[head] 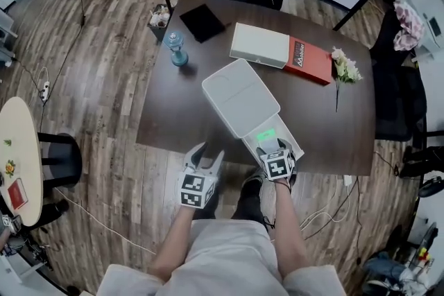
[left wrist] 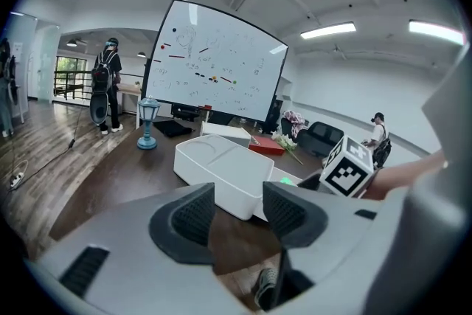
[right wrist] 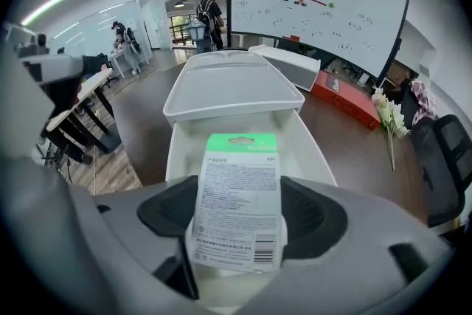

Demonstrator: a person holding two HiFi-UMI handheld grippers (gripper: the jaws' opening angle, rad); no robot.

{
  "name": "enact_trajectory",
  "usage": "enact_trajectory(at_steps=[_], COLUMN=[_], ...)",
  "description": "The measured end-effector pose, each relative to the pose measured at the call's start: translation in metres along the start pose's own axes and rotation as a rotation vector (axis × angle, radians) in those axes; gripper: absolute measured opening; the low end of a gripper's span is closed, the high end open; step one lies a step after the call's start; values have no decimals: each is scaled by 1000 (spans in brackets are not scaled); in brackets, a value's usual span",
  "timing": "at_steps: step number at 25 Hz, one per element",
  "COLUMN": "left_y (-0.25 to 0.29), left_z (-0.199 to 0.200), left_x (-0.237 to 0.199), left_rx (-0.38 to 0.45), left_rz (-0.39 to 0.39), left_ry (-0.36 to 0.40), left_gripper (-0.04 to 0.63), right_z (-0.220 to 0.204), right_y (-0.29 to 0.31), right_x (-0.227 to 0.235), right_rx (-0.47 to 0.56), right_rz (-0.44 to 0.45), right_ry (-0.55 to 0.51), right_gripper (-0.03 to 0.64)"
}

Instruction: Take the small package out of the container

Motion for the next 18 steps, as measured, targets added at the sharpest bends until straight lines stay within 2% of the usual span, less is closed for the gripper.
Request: enact_trajectory(at_steps=[7,13,18], left_y=[5,11,17], left_z=[-5,8,4], left_x=[39,80,119], left_rx=[-29,5,-19], left_rz=[-40,-1,10], left_ry=[3,20,71], left_gripper=[196,196,196], right_z=[0,-14,-30], right_y=[-34,-72,-102], right_x=[0,12,30], right_rx=[93,198,350], right_rz=[30,86,120], right_ry=[19,56,66], right_gripper=[350,350,351])
Point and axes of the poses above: the fingertips, and each gripper's own axes: y forward along the fingers, x to its right, z out of its top, the point moved 4 cm from there along -y, backward along the fingers, and after that the axes turned 4 degrees about y, right-handed, at the moved point
